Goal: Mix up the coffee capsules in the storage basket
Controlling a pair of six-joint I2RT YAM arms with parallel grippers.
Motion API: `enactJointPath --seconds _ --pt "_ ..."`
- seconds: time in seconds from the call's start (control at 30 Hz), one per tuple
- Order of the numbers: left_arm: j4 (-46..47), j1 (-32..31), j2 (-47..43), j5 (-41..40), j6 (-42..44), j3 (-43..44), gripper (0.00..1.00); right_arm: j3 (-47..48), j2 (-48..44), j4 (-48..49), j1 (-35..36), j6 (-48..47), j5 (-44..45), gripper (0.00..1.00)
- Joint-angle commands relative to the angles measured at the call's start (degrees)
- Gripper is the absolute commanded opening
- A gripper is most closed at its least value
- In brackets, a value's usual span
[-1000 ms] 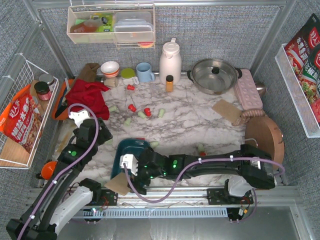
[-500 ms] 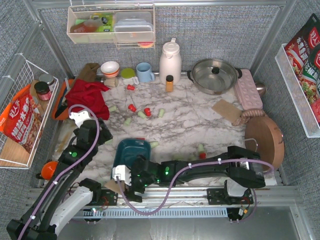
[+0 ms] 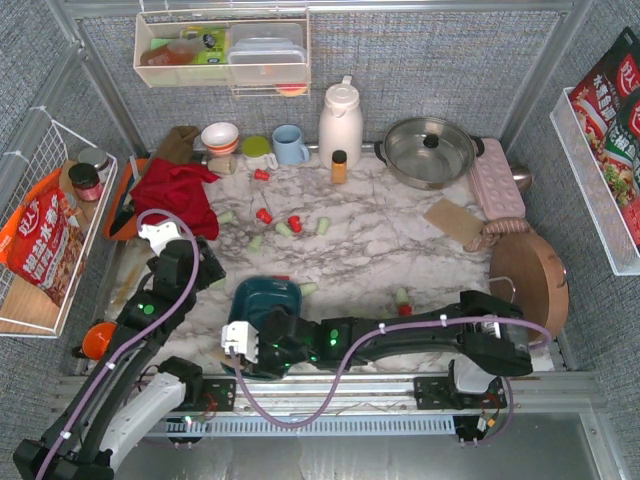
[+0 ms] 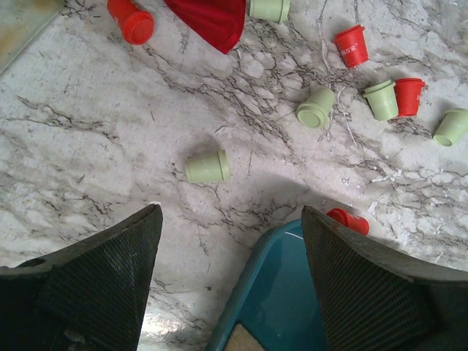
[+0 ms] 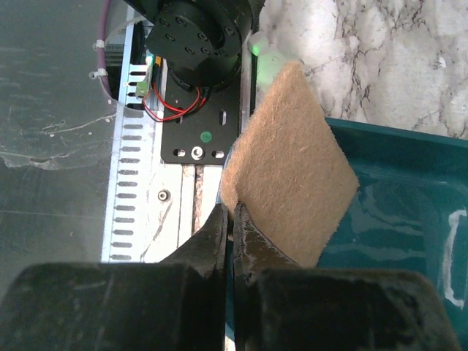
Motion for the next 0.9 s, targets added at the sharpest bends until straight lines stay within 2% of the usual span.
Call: enactJointPath --seconds 0.0,0.37,0.57,0.67,0.87 --pt "1.8 0.0 -0.1 -0.2 0.9 0.1 0.85 -0.7 -2.0 0.1 -0.8 -0.9 1.8 0.00" --pt "2.3 0.0 -0.5 -1.1 2.6 1.7 0.86 -2.3 -11.1 -3.3 -7.8 -5.0 8.0 0.00" --pt "6.3 0.0 -0.4 -1.5 7.7 2.9 0.86 -2.3 -16.4 -4.2 -12.8 -7.7 13.8 0.00" --pt "7.5 0.0 0.2 -2.4 10.7 4.3 0.86 -2.5 -18.2 -4.5 -16.0 -8.0 18.9 0.00" --pt "11.9 0.0 -1.0 -2.0 13.0 2.3 0.87 -5.4 -21.3 -1.9 -21.2 -10.7 37.4 0.00"
